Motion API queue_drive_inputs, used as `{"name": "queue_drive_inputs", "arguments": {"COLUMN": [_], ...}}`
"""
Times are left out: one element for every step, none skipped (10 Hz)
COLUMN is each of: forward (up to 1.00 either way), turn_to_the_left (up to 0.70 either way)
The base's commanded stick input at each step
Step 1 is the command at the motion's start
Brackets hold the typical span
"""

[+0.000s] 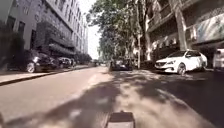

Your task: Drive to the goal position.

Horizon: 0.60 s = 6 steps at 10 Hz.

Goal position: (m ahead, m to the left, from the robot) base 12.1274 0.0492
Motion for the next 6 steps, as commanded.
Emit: {"name": "queue_drive_inputs", "arguments": {"forward": [0.70,0.70,0.70,0.70,0.70,0.70], "turn_to_the_left": [-0.11,-0.14,-0.14,-0.14,-0.14,-0.14]}}
